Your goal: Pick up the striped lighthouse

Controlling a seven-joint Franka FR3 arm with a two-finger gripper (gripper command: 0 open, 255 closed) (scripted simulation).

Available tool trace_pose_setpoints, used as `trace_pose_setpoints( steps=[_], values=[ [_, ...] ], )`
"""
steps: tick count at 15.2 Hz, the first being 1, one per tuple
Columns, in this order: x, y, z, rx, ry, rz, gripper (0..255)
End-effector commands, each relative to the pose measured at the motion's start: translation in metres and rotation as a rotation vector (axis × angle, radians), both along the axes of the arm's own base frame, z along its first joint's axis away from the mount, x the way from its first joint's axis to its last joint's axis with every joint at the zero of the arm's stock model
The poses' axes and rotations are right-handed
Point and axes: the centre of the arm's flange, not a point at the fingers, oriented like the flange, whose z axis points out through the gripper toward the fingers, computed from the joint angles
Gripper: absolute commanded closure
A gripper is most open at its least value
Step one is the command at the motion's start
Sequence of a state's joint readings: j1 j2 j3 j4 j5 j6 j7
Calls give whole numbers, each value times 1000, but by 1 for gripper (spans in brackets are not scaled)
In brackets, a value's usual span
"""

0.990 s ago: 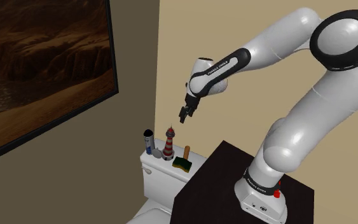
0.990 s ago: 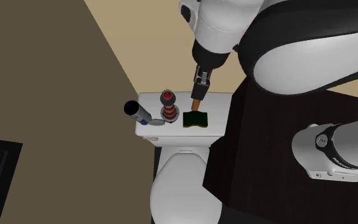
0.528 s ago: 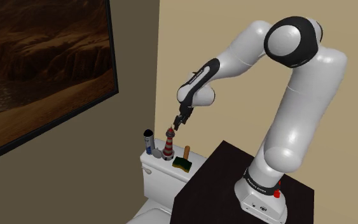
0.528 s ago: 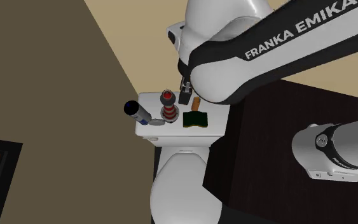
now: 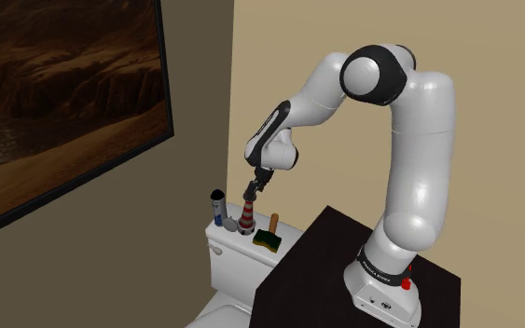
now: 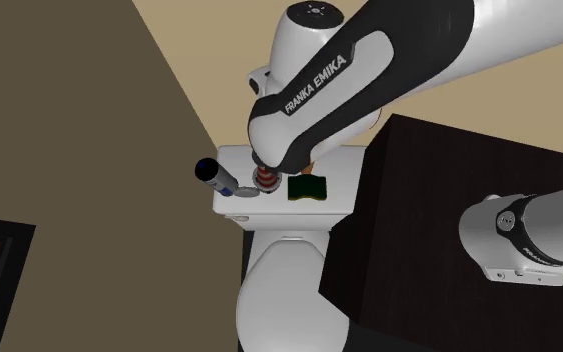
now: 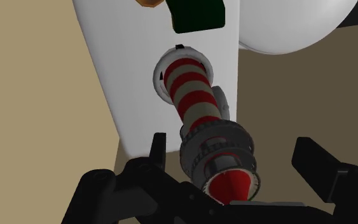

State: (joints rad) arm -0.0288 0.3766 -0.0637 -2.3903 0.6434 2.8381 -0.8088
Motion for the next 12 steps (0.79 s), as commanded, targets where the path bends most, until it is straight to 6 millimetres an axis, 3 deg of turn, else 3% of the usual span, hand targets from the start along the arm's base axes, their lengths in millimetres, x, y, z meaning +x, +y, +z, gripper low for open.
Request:
trace_pose_setpoints(
  steps=[1, 6, 7, 12],
  values=[
    [-1, 0, -10, 1, -1, 0, 0],
    [-1, 0, -24, 1, -1, 0, 0],
    [-1, 0, -24, 1, -1, 0, 255],
    [-1, 0, -25, 0, -1, 0, 255]
  ],
)
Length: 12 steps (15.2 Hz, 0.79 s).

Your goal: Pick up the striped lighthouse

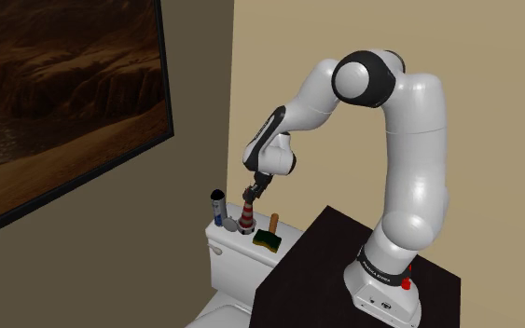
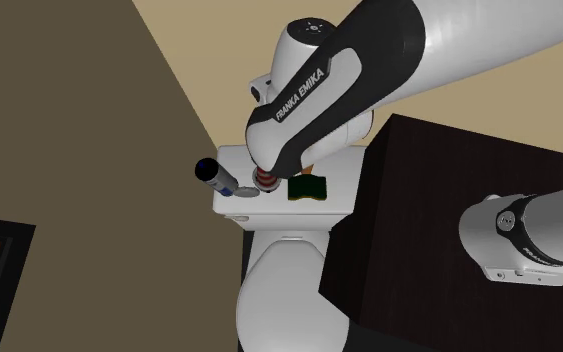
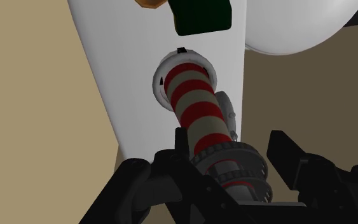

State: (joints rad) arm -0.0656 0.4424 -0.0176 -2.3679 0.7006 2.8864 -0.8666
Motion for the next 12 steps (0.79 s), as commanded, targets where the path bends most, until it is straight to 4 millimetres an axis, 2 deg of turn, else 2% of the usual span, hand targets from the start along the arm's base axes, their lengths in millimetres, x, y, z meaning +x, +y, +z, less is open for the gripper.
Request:
trace_pose_setpoints(
  steps=[1, 4, 12],
  values=[
    [-1, 1, -1, 1, 3, 1, 255],
    [0, 0, -1, 1, 3, 1, 255],
    [0, 0, 42, 1, 3, 1, 255]
  ],
)
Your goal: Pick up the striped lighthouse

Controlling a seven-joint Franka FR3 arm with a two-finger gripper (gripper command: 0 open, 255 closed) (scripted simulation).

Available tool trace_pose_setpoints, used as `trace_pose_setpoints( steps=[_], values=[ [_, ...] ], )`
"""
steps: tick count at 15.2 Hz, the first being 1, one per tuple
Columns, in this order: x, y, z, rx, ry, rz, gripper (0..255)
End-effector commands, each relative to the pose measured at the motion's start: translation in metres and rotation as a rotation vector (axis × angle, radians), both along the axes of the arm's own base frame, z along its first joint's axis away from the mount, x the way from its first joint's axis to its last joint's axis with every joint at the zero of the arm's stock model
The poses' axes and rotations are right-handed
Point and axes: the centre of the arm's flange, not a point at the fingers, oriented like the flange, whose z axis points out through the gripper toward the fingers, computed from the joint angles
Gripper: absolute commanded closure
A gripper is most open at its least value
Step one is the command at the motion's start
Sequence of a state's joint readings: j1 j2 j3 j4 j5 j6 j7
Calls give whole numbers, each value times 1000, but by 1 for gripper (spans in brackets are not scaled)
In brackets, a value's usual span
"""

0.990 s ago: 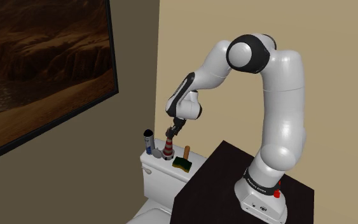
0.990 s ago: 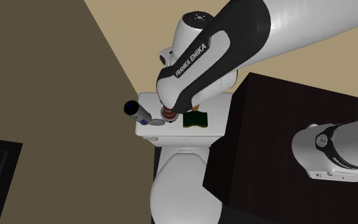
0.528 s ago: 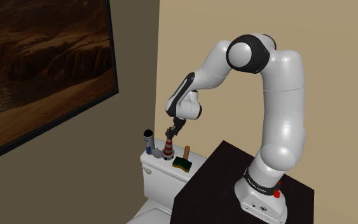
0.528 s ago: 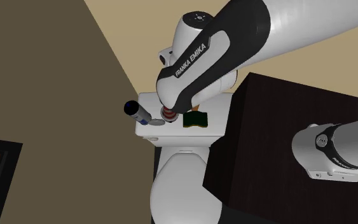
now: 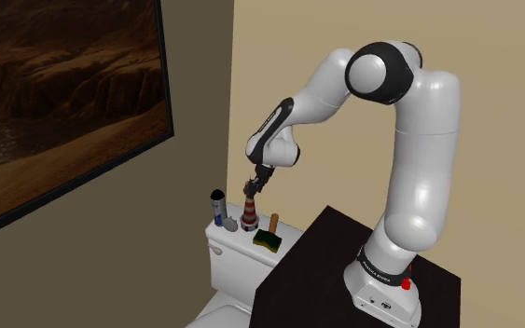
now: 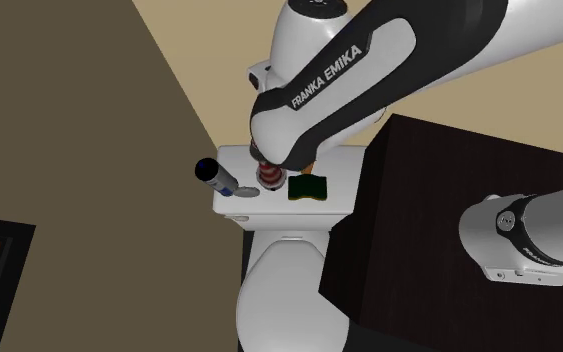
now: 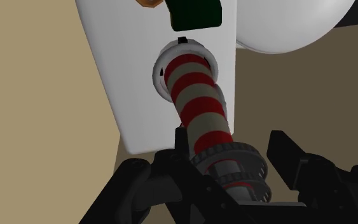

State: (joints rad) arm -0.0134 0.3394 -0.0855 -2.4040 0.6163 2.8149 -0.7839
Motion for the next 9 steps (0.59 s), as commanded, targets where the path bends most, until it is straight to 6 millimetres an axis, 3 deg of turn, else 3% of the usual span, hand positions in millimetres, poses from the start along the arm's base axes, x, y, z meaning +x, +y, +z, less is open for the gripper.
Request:
trace_pose_setpoints(
  steps=[1, 7, 9],
  values=[
    [0, 0, 11, 0, 0, 0, 255],
    [0, 0, 42, 0, 0, 0, 255],
    [0, 0, 43, 0, 0, 0, 255]
  ],
)
